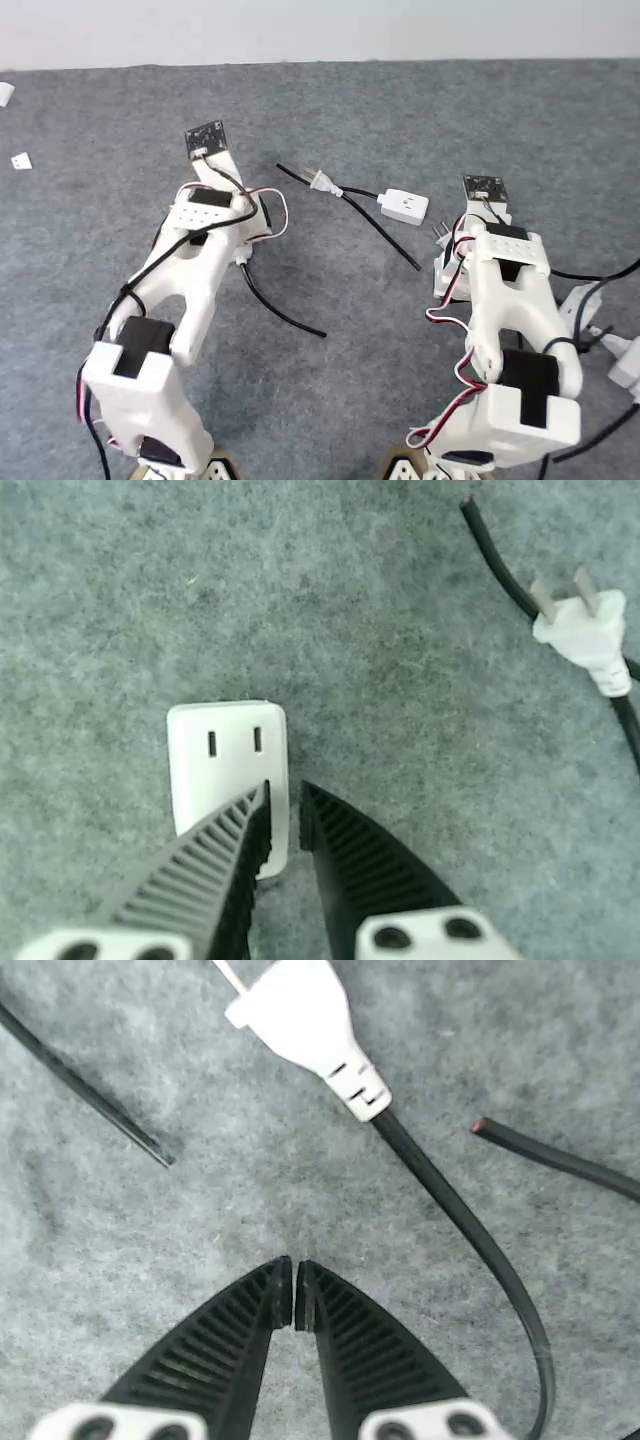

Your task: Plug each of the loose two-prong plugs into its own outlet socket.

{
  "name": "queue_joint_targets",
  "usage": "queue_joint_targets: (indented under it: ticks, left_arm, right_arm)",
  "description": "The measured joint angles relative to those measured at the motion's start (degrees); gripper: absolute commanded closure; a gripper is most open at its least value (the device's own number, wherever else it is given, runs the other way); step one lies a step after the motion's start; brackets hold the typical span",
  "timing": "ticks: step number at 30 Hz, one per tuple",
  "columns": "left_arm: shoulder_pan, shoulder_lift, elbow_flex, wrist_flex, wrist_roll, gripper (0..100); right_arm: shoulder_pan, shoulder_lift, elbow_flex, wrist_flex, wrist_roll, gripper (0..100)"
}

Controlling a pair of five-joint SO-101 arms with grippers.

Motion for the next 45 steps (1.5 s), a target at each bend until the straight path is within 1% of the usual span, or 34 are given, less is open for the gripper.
queue_joint_targets:
  ticks: [5, 7, 10, 12, 15, 17, 19, 22, 26, 31, 35, 38, 45]
  left_arm:
    - [0.18, 0.09, -0.88, 0.97, -2.37, 95]
    - [0.18, -1.58, -0.44, 1.23, -2.46, 95]
    - [0.44, -5.1, 2.02, 1.32, -4.48, 95]
    - [0.53, -7.56, 3.43, 1.32, -5.63, 93]
    - [0.44, -10.99, 5.1, 1.32, -5.89, 85]
    - [0.35, -12.92, 5.89, 1.32, -5.89, 80]
    - [-0.44, -15.03, 7.21, 1.32, -6.07, 77]
    - [-2.37, -18.11, 10.2, 1.32, -5.8, 79]
    - [-4.92, -19.87, 14.77, 1.23, -1.93, 79]
    - [-5.19, -19.25, 16.35, -0.44, 2.81, 79]
    - [-6.33, -14.33, 15.38, -0.53, 6.77, 79]
    - [-7.47, -10.02, 12.75, -0.53, 7.56, 79]
    - [-7.21, -2.2, 4.31, -0.09, 7.74, 79]
  right_arm:
    - [0.0, 0.0, 0.0, 0.0, 0.79, 99.0]
    - [0.0, 0.0, 0.0, 0.0, 0.79, 99.0]
    - [0.0, 0.0, 0.0, 0.09, 0.79, 99.0]
    - [0.0, 0.0, 0.0, 0.18, 0.79, 99.0]
    - [0.0, 0.0, 0.0, 0.18, 0.79, 99.0]
    - [0.0, 0.0, 0.0, 0.18, 0.79, 99.0]
    - [0.0, 0.0, 0.0, 0.18, 0.79, 99.0]
    - [0.0, 0.0, 0.0, 0.18, 0.79, 99.0]
    - [0.0, 0.0, 0.0, 0.18, 0.79, 99.0]
    - [0.0, 0.0, 0.0, 0.18, 0.79, 99.0]
    - [0.0, 0.0, 0.0, 0.18, 0.79, 99.0]
    - [0.0, 0.0, 0.0, 0.18, 0.79, 99.0]
    - [0.0, 0.0, 0.0, 0.18, 0.88, 99.0]
